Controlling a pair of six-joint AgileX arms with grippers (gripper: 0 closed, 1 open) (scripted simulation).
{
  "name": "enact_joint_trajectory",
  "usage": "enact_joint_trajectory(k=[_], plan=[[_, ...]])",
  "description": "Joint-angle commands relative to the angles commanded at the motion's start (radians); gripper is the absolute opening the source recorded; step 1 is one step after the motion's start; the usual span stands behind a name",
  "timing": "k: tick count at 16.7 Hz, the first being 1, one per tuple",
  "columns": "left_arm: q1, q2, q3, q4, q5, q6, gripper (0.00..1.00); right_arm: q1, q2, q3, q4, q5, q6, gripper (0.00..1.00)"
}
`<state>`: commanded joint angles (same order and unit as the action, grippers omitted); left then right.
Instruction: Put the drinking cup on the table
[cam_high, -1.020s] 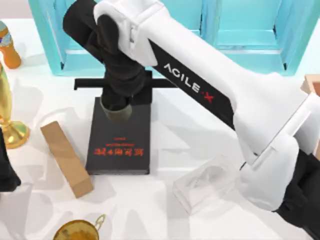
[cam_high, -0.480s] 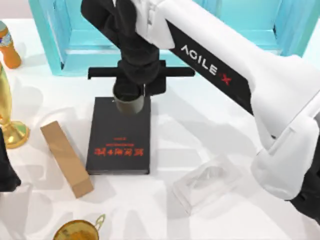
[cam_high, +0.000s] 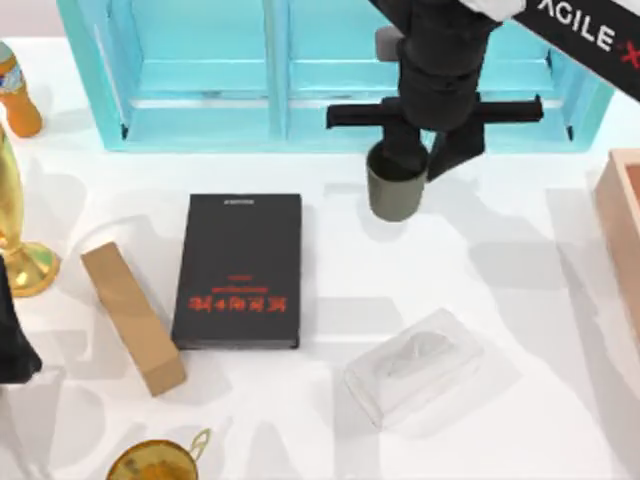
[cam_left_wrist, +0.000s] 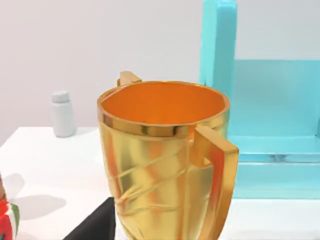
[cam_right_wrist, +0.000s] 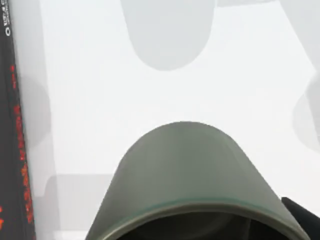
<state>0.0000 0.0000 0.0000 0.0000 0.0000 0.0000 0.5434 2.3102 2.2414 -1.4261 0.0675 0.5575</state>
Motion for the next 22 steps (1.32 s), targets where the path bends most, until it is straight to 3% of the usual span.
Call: enact_joint_trajectory(k=[9, 17, 21, 22], plan=[[0.0, 0.0, 0.0, 0.0, 0.0, 0.0, 1.0, -0.059, -0.086, -0.114, 0.021, -0.034, -0.057, 0.0], [0.0, 0.0, 0.0, 0.0, 0.0, 0.0, 1.0, -0.047, -0.068, -0.317, 0.247, -0.035, -0.042, 0.0], [0.0, 0.0, 0.0, 0.0, 0.0, 0.0, 1.0, -0.047, -0.068, -0.328, 0.258, -0.035, -0.041, 0.0], [0.0, 0.0, 0.0, 0.0, 0.0, 0.0, 1.0, -0.047, -0.068, -0.328, 0.258, -0.035, -0.041, 0.08]])
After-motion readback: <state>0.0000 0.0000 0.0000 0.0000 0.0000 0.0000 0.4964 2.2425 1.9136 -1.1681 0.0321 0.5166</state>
